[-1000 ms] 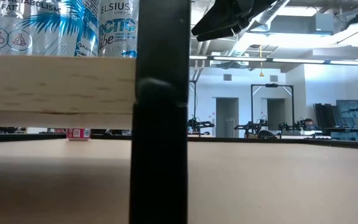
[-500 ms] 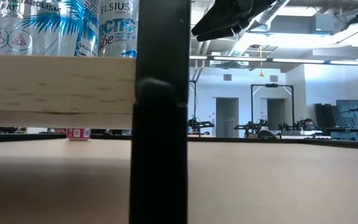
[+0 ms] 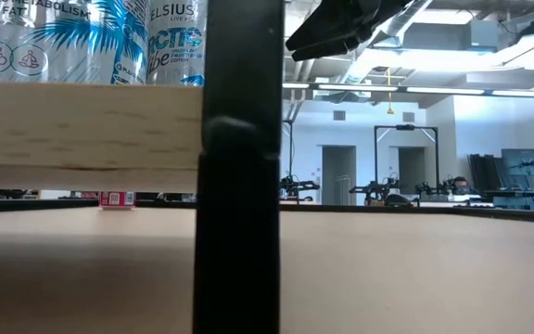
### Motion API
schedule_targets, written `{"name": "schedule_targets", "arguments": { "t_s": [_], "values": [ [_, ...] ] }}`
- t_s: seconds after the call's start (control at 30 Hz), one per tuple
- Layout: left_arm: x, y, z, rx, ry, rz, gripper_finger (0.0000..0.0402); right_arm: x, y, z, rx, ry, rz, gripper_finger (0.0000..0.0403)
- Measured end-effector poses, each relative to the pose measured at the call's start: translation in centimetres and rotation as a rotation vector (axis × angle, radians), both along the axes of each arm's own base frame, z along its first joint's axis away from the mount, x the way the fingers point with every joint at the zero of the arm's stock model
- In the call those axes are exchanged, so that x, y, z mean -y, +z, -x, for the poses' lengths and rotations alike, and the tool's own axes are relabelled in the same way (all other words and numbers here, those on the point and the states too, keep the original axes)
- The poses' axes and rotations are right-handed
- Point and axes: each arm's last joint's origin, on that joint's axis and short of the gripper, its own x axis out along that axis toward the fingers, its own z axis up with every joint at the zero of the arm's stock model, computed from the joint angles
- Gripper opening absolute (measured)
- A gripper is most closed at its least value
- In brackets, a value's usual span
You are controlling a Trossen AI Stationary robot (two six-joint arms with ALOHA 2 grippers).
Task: Place canned beverage on shelf
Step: Put the right red soda can on the shelf
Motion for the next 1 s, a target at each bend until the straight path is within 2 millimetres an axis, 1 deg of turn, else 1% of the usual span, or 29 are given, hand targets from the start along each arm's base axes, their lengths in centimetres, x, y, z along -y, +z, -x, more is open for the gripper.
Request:
{"name": "schedule_targets", "arguments": {
  "t_s": [0.27,0.53,1.0],
  "values": [
    [2.1,-1.3,0.0,-0.103,-0.017,0.015,0.0000,0.0,0.0,0.0,0.000,0.000,0.000,0.0382],
    [3.4,-2.2,-0.8,-0.090,-0.059,0.030,0.0000,0.0,0.0,0.0,0.002,-0.003,-0.007,0.0382],
    [4.2,-2.0,-1.4,-0.014,-0.078,0.106,0.0000,0.0,0.0,0.0,0.000,0.001,0.000,0.0382]
  ]
}}
